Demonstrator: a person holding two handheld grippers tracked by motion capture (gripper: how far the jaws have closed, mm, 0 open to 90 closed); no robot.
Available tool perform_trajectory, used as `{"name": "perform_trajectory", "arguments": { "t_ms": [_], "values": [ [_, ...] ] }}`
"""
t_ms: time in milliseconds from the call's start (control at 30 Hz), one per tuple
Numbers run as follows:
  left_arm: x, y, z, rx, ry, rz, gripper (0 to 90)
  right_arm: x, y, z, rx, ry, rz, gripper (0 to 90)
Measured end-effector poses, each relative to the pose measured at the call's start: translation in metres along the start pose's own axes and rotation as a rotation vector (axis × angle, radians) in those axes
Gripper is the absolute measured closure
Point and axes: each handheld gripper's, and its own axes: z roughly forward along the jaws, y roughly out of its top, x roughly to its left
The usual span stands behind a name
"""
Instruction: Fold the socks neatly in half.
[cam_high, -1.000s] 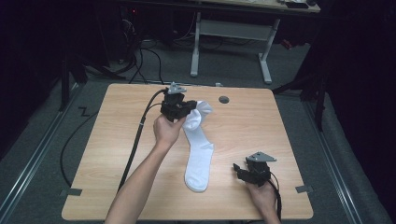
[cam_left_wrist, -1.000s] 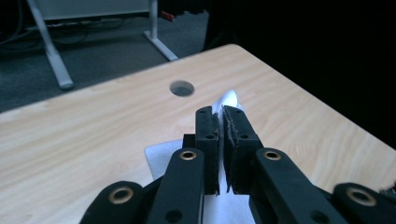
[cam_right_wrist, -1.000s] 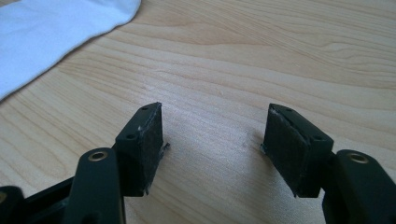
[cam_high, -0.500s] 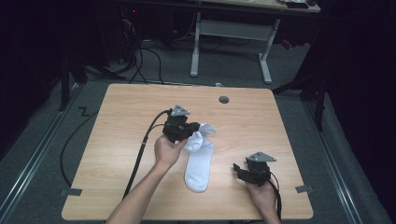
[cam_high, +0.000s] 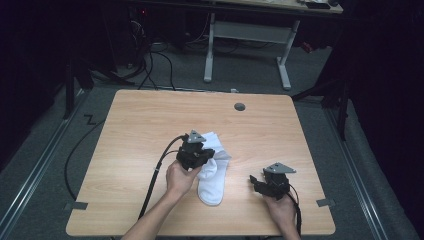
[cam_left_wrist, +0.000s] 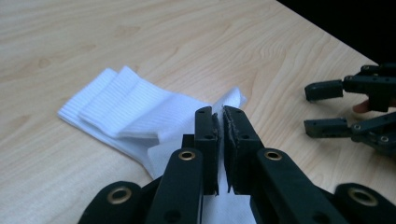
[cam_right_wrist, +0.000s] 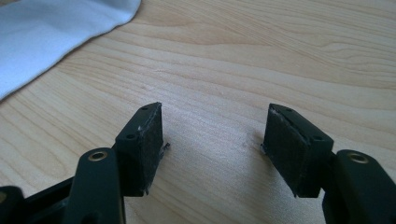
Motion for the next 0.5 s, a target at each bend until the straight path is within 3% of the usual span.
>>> {"name": "perform_trajectory", "arguments": {
  "t_ms": [500],
  "values": [
    [-0.006, -0.033, 0.006, 0.027, -0.039, -0.051, 83.1, 0.000, 0.000, 0.000, 0.000, 0.000, 0.000, 37.7]
  ]
}}
